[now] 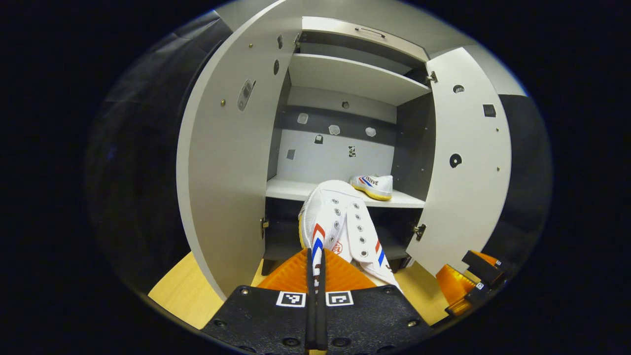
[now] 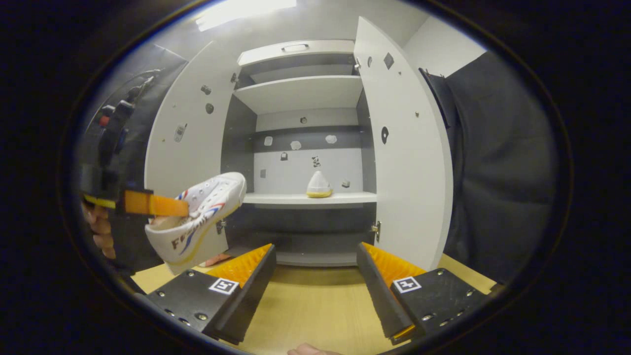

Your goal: Grab one shoe with the right hand and put it into the shoe cabinet, grab the other shoe with the left hand and put it into the shoe cabinet; then close the right door with the right hand and the left door with the left hand.

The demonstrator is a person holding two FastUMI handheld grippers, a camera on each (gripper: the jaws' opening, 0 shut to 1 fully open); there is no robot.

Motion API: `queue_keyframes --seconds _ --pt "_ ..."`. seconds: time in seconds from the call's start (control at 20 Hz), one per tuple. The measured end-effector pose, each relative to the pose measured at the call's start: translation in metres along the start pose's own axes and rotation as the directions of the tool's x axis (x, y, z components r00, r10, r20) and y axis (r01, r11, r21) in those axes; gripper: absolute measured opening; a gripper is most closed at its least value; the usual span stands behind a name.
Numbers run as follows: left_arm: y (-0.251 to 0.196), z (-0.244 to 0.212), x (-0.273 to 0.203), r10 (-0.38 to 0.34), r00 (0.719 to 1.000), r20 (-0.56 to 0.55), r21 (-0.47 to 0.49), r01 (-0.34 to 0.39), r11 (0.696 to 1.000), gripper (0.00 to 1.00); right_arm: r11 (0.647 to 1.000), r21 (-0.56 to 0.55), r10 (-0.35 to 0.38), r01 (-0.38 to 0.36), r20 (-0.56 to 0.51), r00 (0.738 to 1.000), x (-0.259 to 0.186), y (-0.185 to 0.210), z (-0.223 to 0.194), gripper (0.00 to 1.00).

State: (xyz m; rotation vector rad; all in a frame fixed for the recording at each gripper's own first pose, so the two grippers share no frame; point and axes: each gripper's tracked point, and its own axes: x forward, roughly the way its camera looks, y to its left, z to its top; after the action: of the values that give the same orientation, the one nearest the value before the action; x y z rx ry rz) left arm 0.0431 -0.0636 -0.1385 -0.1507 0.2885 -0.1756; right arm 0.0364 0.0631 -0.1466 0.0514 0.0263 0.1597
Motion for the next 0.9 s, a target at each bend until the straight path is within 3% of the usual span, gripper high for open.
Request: queue_keyframes --seconds 0.35,0.55,0.7,0.9 --pt "-0.014 0.087 0.059 0.009 0.996 0.085 -0.014 -0.008 1.0 0.0 0.999 0.033 0.008 -0.009 0.042 0.999 -0.009 -0.013 0.014 0.98" --pt "-0.009 0.124 0.121 0.096 0.987 0.13 0.109 -0.11 0.988 0.0 0.999 0.04 0.022 -0.025 0.061 0.998 -0.013 -0.016 0.019 0.98" --pt "-0.01 0.129 0.169 0.143 0.981 0.13 0.18 -0.165 0.97 0.0 0.999 0.041 0.027 -0.03 0.072 0.997 -0.017 -0.019 0.02 0.98" --pt "-0.017 0.122 0.218 0.146 0.984 0.102 0.19 -0.163 0.968 0.0 0.999 0.042 0.027 -0.031 0.083 0.996 -0.022 -0.026 0.023 0.98"
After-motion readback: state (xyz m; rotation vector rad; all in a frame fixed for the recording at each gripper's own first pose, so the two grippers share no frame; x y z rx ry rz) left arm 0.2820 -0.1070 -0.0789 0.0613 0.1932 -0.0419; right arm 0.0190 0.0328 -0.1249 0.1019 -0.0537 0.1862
